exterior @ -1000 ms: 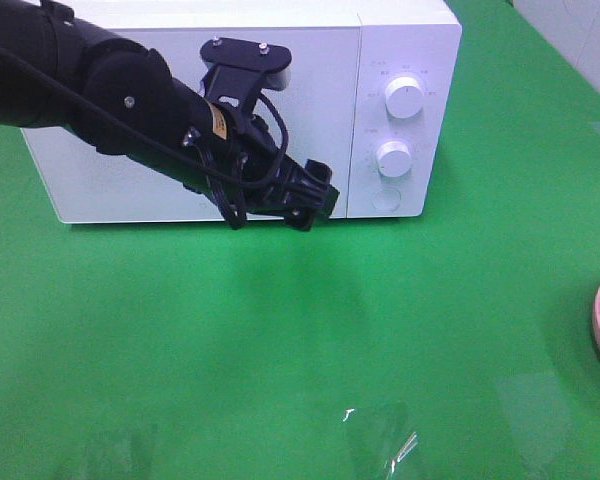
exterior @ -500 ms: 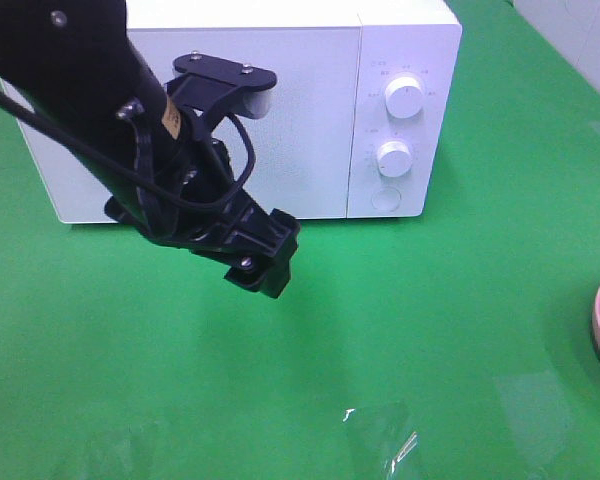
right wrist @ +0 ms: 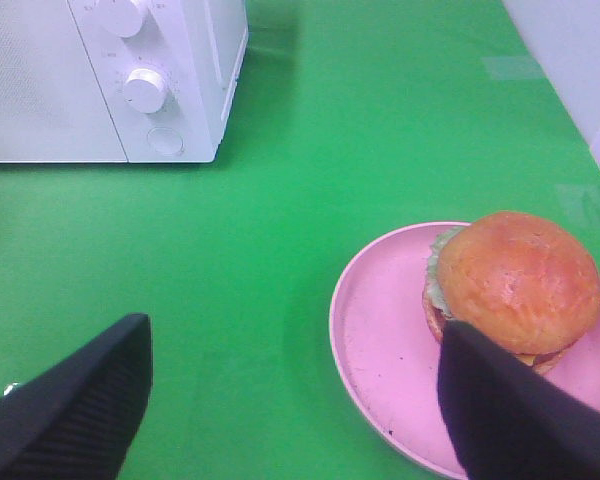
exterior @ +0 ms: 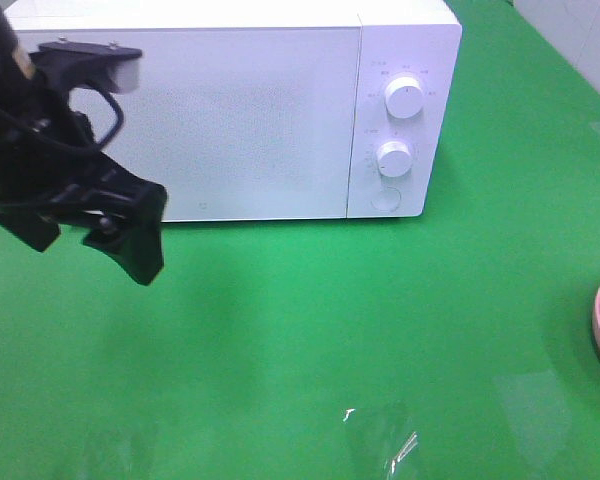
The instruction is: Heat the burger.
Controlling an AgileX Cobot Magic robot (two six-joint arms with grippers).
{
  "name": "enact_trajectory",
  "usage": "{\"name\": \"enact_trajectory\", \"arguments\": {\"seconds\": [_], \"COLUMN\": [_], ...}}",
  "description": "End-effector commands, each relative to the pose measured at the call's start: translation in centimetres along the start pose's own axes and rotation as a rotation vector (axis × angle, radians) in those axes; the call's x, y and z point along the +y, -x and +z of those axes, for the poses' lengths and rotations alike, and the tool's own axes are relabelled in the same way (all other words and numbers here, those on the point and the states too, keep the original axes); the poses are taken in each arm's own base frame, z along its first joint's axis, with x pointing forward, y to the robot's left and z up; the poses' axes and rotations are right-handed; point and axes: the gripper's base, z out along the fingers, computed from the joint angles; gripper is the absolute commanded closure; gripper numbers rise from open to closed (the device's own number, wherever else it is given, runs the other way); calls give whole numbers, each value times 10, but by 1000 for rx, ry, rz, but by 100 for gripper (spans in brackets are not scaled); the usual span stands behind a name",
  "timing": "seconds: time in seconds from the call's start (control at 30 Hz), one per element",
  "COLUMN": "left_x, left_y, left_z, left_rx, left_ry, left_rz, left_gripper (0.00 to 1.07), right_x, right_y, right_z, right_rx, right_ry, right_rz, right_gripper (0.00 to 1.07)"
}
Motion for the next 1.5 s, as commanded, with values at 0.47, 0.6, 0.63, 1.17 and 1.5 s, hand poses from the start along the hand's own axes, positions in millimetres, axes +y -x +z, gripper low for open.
{"name": "enact_trajectory", "arguments": {"seconds": [0.47,0.6,0.63,1.17,1.5], "left_x": [95,96,96,62,42], "left_y": [-94,-123,-123,-216,-247], "left_z": [-57,-50,-50,-42,-62], "left_rx": [-64,-71,-71,-374,-640], "left_ry": [-11,20,20,168,207], "left_rz": [-314,-332,-332,-193,-177], "left_gripper": [14,14,14,14,14], "right_x": [0,0,0,0,0], "right_y": [-1,-1,-1,-1,-1], "right_z": [-4,-4,-4,-4,-4], "right_rx": [-35,-35,-35,-35,-35], "right_ry": [-7,-7,-7,-7,-7], "right_rz": [-5,-5,-5,-5,-5], "right_gripper": [32,32,32,32,32]}}
